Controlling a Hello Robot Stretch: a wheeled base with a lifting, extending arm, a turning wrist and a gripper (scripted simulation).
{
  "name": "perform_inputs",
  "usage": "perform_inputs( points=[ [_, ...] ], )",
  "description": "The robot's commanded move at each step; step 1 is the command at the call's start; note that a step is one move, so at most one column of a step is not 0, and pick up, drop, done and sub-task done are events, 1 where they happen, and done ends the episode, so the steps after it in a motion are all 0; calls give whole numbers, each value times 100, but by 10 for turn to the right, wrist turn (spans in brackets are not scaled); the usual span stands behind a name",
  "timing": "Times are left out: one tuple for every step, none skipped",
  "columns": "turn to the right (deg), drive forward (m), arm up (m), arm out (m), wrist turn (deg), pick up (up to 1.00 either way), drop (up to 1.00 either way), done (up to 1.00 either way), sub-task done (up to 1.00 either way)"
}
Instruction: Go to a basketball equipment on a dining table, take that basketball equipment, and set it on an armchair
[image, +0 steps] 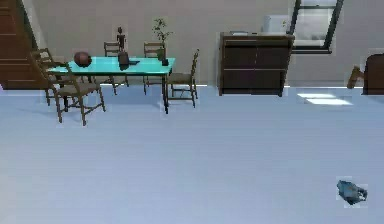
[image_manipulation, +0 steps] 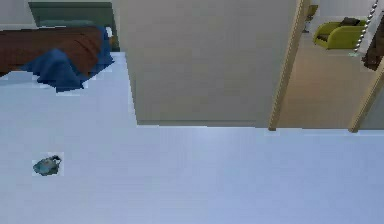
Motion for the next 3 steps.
perform_inputs(
  points=[
    [0,100,0,0,0,0,0,0,0],
    [-30,0,0,0,0,0,0,0,0],
    [0,100,0,0,0,0,0,0,0]
  ],
)
